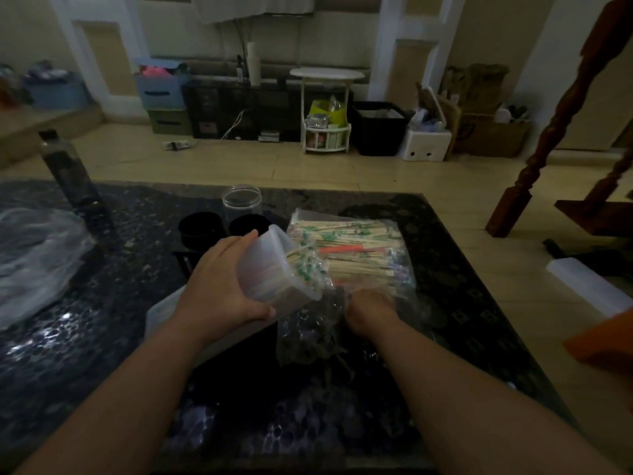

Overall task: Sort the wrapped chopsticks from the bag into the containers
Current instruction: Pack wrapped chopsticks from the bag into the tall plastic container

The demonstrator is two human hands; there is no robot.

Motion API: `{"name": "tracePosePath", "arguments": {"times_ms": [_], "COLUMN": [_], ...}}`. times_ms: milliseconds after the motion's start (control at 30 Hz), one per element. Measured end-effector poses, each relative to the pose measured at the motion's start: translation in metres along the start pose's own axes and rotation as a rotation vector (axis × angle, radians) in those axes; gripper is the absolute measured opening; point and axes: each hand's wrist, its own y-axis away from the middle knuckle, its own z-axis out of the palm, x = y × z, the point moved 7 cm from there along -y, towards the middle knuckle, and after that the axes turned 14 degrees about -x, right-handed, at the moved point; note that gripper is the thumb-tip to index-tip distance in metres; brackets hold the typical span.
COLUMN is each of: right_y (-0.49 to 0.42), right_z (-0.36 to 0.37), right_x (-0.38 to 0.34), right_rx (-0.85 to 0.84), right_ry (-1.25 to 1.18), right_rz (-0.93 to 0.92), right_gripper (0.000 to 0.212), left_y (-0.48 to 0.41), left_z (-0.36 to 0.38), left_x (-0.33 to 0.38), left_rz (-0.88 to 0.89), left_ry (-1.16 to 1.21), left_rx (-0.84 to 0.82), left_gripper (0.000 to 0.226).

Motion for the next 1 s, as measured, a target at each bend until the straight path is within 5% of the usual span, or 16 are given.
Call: {"name": "tracePosePath", "arguments": {"times_ms": [167,400,533,1000], "right_y": [-0.019,-0.024,-0.023,0.019], "right_z": [0.001,-0.009,-0.003,-0.002], "right_x": [-0.005,-0.005,-0.007,-0.018], "right_rx": [-0.165,-0.092,-0.186,-0.017], "right_ry": [0.030,-0.063,-0.060,0.126], "right_rz": [0.013,0.025,0.029,-0.153], "right_gripper": [0.050,0.057,0.048,0.048], "left_y": [-0.003,-0.006,-0.006,0.000], "left_z": [0.006,0.007,0.006,0.004], "left_x": [-0.001,-0.001,-0.003,-0.002], "left_rz": [-0.006,0.015,0.012,0.006], "left_ry": [-0.011,0.000,0.016,0.011], "left_rx": [-0.025,-0.026,-0.025,-0.020], "left_gripper": [0.127,0.127,0.125,0.125]}}
